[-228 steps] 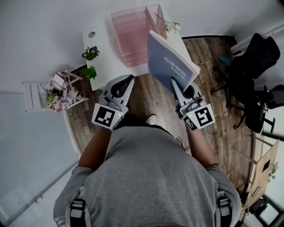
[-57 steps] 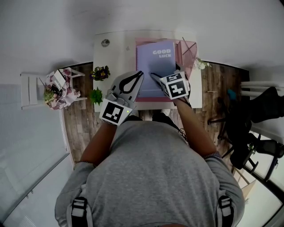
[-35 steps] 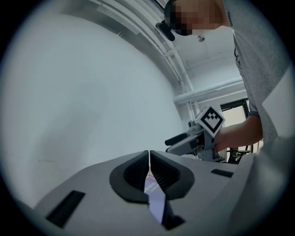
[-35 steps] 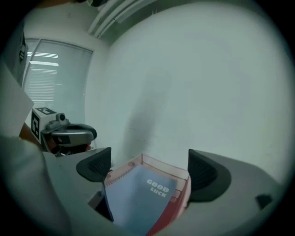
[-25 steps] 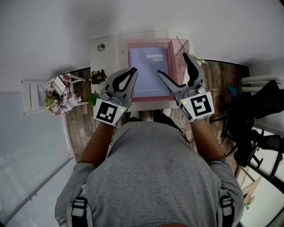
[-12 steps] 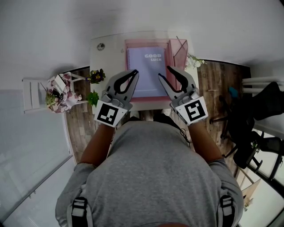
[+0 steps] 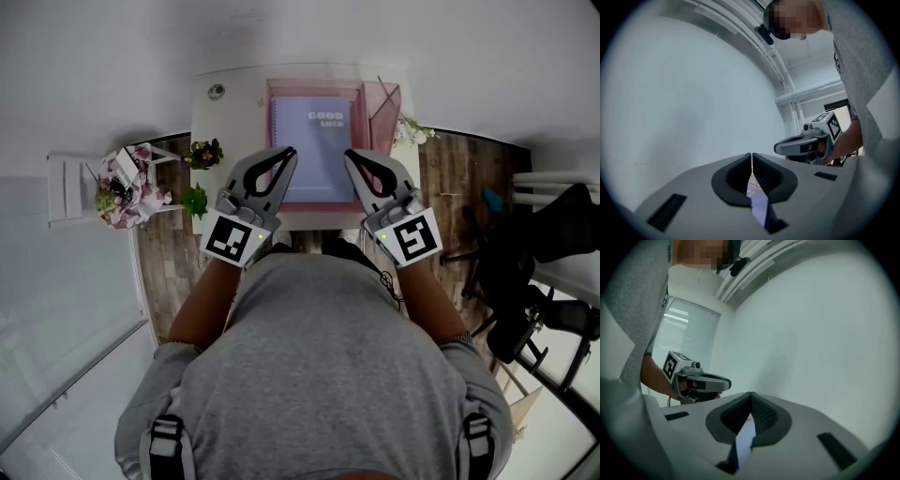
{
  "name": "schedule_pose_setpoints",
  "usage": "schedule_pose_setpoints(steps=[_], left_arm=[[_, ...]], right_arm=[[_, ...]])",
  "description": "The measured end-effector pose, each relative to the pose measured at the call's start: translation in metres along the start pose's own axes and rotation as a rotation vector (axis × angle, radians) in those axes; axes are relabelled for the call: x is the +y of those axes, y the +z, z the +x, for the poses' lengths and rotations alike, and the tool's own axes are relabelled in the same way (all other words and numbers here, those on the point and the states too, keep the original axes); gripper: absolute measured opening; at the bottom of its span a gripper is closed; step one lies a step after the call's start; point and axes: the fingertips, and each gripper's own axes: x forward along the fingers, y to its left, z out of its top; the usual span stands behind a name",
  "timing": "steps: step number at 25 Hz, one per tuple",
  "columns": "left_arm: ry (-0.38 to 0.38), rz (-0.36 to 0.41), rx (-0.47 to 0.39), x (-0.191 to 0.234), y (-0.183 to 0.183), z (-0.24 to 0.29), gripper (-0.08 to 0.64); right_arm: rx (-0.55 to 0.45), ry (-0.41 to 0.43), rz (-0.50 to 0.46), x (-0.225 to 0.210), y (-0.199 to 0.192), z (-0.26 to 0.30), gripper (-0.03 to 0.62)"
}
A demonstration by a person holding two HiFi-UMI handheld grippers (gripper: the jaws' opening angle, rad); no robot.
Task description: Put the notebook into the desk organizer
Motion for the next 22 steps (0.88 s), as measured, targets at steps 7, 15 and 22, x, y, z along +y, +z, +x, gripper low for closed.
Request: schedule_pose_setpoints(steps=[7, 15, 22], left_arm=[[0.002, 0.007, 0.003, -0.0022, 0.0001, -0.0017, 0.026], [0.013, 0.018, 0.002, -0.0032, 0.0027, -0.0043, 0.026], [0.015, 0.027, 0.006, -0.0026, 0.0019, -0.0042, 0.026]], right_arm=[[-0.031, -0.023, -0.006, -0.0033, 0.0109, 0.0004, 0.008], [-0.007, -0.012, 0.002, -0.0030, 0.0062, -0.0065, 0.006], [-0.028, -0.025, 0.017, -0.0067, 0.0118, -0.0051, 0.008]])
